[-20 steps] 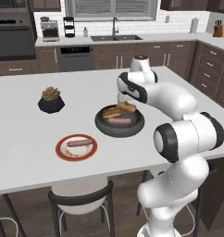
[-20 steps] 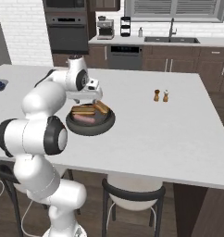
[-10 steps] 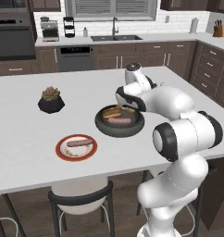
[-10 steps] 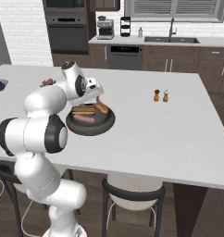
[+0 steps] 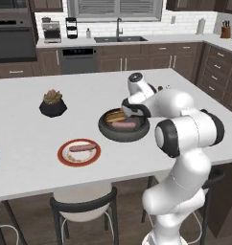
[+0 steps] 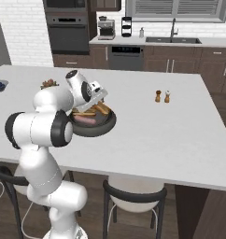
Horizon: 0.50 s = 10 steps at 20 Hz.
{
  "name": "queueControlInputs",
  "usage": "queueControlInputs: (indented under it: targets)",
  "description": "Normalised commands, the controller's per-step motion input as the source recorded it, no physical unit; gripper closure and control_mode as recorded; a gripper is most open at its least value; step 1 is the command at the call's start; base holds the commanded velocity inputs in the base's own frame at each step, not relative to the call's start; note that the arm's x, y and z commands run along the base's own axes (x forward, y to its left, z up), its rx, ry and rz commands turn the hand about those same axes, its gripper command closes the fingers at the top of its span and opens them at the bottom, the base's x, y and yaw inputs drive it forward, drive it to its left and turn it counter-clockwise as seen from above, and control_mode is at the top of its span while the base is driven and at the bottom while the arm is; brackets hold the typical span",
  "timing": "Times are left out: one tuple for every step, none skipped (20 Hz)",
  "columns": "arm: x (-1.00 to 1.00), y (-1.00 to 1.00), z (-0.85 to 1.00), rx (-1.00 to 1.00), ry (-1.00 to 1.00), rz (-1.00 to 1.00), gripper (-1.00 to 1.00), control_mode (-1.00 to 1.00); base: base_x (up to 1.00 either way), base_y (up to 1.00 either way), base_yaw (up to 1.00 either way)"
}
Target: Place one bun and one sausage from the bowl on each plate.
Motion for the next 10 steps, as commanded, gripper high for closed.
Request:
queueControlInputs:
  targets:
    - [0.31, -0.31, -0.32, 0.0, 0.04, 0.03, -1.0, -1.0, 0.0, 0.0, 0.0]
    - [0.29, -0.27, -0.36, 0.0, 0.05, 0.02, -1.0, -1.0, 0.0, 0.0, 0.0]
    - [0.23, -0.21, -0.36, 0.0, 0.05, 0.01, -1.0, -1.0, 0.0, 0.0, 0.0]
    - [0.19, -0.13, -0.36, 0.0, 0.04, 0.0, -1.0, -1.0, 0.0, 0.0, 0.0]
    - [0.19, -0.06, -0.36, 0.0, 0.04, 0.0, -1.0, -1.0, 0.0, 0.0, 0.0]
    - [0.21, -0.01, -0.36, 0.0, 0.03, 0.0, -1.0, -1.0, 0.0, 0.0, 0.0]
    - [0.24, 0.0, -0.35, 0.0, 0.01, 0.0, -1.0, -1.0, 0.0, 0.0, 0.0]
    - [0.28, 0.0, -0.36, 0.0, 0.01, 0.0, -1.0, -1.0, 0.0, 0.0, 0.0]
    - [0.3, -0.01, -0.36, 0.0, 0.02, 0.0, -1.0, -1.0, 0.0, 0.0, 0.0]
    - [0.31, -0.01, -0.33, 0.0, 0.02, 0.0, -1.0, -1.0, 0.0, 0.0, 0.0]
